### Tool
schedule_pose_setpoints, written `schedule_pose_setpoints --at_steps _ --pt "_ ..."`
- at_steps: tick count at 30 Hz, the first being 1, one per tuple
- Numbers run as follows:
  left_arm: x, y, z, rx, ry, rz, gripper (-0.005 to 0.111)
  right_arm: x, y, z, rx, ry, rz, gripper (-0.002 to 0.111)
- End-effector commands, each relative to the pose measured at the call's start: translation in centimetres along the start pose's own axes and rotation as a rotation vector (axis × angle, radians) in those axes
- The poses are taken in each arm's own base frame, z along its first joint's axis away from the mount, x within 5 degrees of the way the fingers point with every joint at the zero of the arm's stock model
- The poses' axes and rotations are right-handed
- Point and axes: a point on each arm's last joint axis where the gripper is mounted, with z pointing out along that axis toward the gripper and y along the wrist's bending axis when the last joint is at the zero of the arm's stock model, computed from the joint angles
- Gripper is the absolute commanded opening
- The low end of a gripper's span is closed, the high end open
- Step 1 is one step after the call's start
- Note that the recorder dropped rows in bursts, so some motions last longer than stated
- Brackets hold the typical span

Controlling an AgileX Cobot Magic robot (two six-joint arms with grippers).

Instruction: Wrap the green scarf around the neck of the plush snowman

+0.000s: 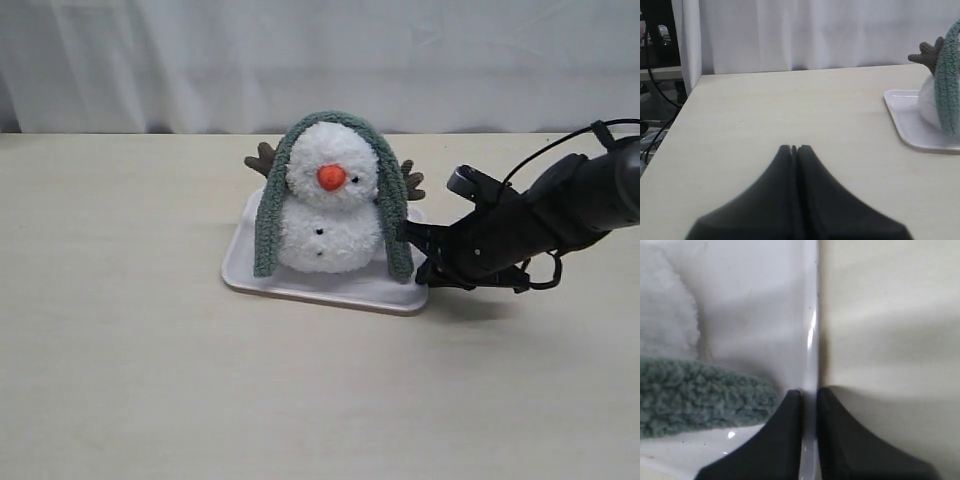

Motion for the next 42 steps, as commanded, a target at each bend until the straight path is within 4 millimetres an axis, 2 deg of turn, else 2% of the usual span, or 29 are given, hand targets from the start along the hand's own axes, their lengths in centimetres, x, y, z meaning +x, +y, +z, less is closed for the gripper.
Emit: schedule_pose_setpoints --at_steps 1,10,16,23,28,34,38,42 --pt "0.0 0.0 0.0 0.001 -0.007 -0.003 0.000 1.3 -0.4 -2.2 0.013 -0.030 0.004 0.004" --pt "0.0 0.0 0.0 0.001 -0.007 -0.003 0.000 4.2 -1.2 -4.5 0.058 -0.112 0.063 0.004" --pt "0.0 0.0 0.0 0.001 -0.007 -0.003 0.000 5.4 -1.5 -4.3 0.052 -0.044 0.061 0.004" --pt "0.0 0.0 0.0 0.001 -0.007 -0.003 0.000 5.5 -1.5 -4.3 0.053 -0.033 0.019 0.005" --pt "0.0 0.0 0.0 0.001 -0.007 -0.003 0.000 5.7 -1.5 -4.2 0.047 -0.018 -0.014 0.022" --pt "0.0 0.0 0.0 0.001 -0.007 -0.003 0.000 5.9 -1.3 -4.3 0.032 0.012 -0.078 0.050" --pt "0.0 0.0 0.0 0.001 -0.007 -0.003 0.000 5.1 -0.7 -5.0 0.019 -0.019 -0.117 0.051" --pt "0.0 0.0 0.0 0.001 -0.007 -0.003 0.000 3.8 0.6 -7.0 -0.003 -0.069 -0.222 0.051"
